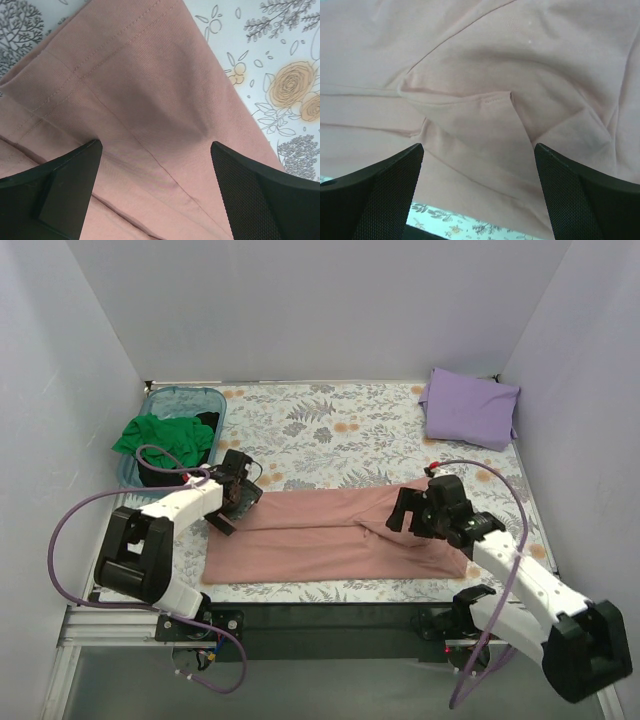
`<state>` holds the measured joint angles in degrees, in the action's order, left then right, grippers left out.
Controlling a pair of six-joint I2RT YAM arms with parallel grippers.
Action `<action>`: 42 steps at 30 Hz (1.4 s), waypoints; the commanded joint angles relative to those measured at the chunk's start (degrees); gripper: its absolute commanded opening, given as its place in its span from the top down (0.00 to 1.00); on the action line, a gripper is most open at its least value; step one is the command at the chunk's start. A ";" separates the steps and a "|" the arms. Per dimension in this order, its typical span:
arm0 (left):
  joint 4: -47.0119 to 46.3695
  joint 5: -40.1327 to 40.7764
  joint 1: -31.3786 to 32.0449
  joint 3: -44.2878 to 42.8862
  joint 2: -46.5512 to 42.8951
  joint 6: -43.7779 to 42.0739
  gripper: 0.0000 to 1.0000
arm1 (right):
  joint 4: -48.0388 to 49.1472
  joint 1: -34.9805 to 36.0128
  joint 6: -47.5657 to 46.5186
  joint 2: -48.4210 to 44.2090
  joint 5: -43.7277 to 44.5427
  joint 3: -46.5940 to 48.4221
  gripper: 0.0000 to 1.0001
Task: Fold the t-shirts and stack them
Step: Fold the tshirt
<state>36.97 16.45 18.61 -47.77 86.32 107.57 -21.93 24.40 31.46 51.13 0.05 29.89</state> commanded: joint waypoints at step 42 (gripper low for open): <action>9.08 1.48 -0.07 1.10 -12.23 0.36 0.09 | 14.90 1.08 -4.84 10.05 -13.85 -4.04 0.99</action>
<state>45.08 16.71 18.61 -46.76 76.82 107.44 -8.38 24.69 25.85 63.86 -11.94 27.27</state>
